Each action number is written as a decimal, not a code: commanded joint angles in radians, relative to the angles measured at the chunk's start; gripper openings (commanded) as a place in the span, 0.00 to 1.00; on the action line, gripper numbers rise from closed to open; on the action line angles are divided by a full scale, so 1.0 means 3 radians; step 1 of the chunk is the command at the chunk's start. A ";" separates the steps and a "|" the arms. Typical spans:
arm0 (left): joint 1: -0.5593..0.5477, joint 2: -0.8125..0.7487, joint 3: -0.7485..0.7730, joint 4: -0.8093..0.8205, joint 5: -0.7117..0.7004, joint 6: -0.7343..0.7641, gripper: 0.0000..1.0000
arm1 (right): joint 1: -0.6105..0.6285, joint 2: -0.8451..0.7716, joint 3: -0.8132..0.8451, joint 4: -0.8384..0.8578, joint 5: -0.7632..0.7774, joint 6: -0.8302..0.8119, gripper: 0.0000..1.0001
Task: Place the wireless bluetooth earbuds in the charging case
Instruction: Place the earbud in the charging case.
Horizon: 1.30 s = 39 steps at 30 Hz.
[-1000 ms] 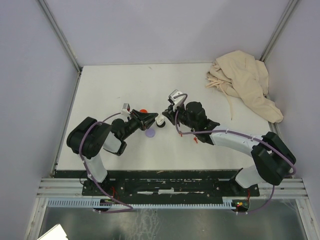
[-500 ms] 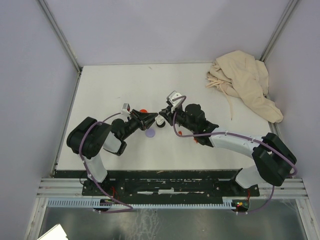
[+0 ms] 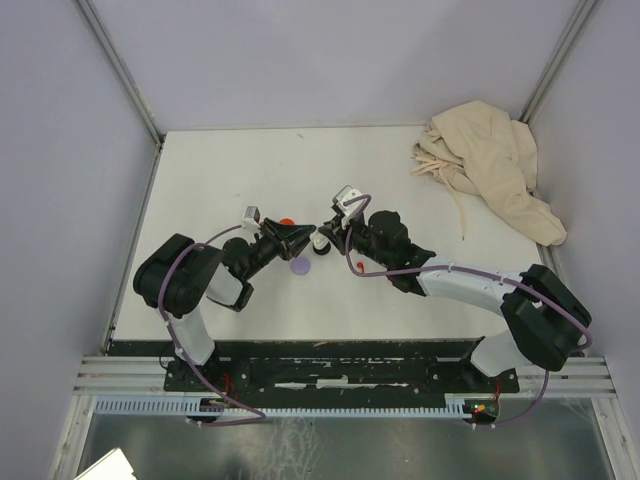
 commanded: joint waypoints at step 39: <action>-0.0013 -0.0065 0.0095 0.0427 -0.0020 -0.0188 0.03 | 0.0044 0.0059 0.0077 -0.0053 0.0093 0.0323 0.12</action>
